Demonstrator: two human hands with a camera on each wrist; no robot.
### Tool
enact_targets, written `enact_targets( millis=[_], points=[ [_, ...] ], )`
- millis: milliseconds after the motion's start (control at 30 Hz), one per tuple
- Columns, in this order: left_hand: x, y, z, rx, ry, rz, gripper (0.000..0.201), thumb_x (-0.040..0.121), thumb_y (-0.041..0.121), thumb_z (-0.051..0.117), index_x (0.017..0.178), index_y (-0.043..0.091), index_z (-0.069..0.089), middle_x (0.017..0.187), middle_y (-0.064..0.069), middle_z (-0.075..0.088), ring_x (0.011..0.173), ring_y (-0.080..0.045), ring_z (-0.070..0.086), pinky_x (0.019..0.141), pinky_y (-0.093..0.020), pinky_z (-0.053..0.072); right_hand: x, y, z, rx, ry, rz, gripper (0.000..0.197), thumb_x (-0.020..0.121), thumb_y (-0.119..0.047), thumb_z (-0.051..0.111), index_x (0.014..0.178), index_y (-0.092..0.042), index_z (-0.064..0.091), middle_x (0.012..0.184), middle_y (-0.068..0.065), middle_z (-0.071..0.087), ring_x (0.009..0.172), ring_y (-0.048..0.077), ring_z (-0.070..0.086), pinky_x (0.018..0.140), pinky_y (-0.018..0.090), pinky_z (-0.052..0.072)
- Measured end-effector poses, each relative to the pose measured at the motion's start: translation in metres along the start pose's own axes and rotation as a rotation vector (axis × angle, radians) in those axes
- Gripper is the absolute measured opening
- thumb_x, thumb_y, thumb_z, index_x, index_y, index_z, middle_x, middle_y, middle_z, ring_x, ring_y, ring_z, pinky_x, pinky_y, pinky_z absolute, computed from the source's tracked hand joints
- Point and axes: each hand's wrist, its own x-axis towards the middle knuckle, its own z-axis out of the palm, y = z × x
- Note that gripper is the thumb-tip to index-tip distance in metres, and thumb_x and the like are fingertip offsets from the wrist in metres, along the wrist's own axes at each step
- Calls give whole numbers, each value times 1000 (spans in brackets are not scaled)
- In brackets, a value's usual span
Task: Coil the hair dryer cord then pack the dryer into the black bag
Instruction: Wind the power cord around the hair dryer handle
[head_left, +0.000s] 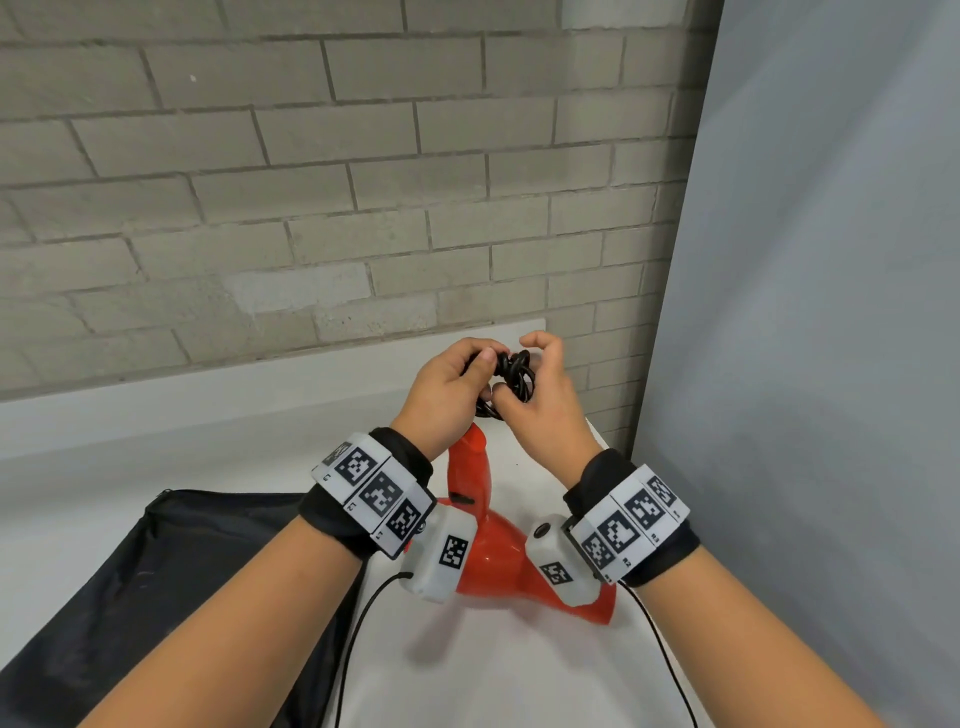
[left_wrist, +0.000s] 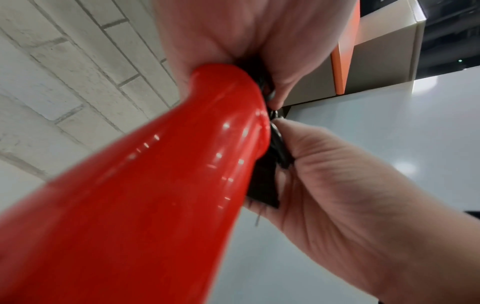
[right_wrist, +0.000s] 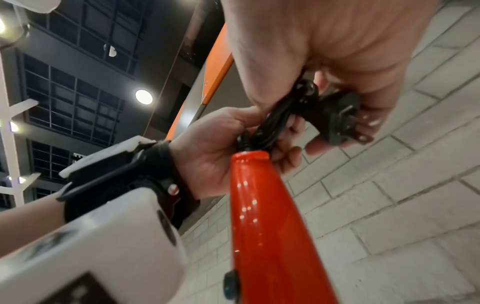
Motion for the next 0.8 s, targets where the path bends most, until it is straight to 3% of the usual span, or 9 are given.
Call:
enact_targets(
  millis=[100,200,300,367,433,500,600,700,800],
  points=[
    [0,-1,-3,-4,5,-18,20,95,15,39,94,16,59,66,0,52,48,3,48,56,-14,43,0,0,-9,-84,-147,-23,26,88,-16,55,110,-12,41,76,-8,55,71,8,54,69,31,48],
    [0,-1,-10,-10,21,-44,19,95,16,40,97,14,59,72,1,54,47,4,48,50,-10,39,-3,5,-23,-114,-311,-37,31,87,-28,49,114,-12,44,65,-1,43,61,8,41,61,25,34],
    [-2,-1,-13,-2,13,-49,18,95,14,41,98,12,58,74,3,54,46,4,49,48,-8,39,-3,9,-35,-228,-386,-24,29,90,-23,46,118,-15,47,71,13,47,68,19,42,66,28,35],
    [-2,1,-14,0,11,-48,17,94,13,41,98,12,58,74,4,54,46,5,50,48,-7,40,0,7,-41,-325,-385,-24,22,93,-13,47,114,-11,53,82,17,59,75,20,49,69,21,38],
    [-3,2,-13,0,10,-52,16,94,13,41,99,12,57,72,5,53,45,5,51,48,-6,39,5,2,-46,-432,-356,-56,20,93,-10,46,109,-6,58,89,7,62,78,14,50,68,11,36],
    [-2,3,-14,13,-11,-55,14,94,13,42,98,13,56,76,6,54,47,6,53,50,-6,40,9,-4,-50,-546,-314,-112,21,93,-12,46,107,-8,61,89,-2,59,82,12,47,75,18,36],
    [-2,5,-17,57,-77,-53,10,93,14,45,94,19,53,86,6,56,51,6,56,55,-6,44,14,-9,-52,-695,-232,-186,20,92,-17,49,107,-13,62,102,0,64,97,20,47,87,30,37],
    [-3,10,-19,75,-161,-96,11,94,17,42,101,21,50,90,5,57,53,9,56,56,-5,43,15,-12,-52,-817,-142,-269,19,92,-21,49,105,-18,62,105,-3,66,86,17,38,80,26,30],
    [-4,16,-19,14,-235,-143,22,96,15,38,114,23,48,94,4,60,56,10,58,54,-4,41,16,-16,-50,-863,-102,-321,17,91,-21,50,104,-19,61,103,-4,65,84,17,38,81,28,31]
  ],
)
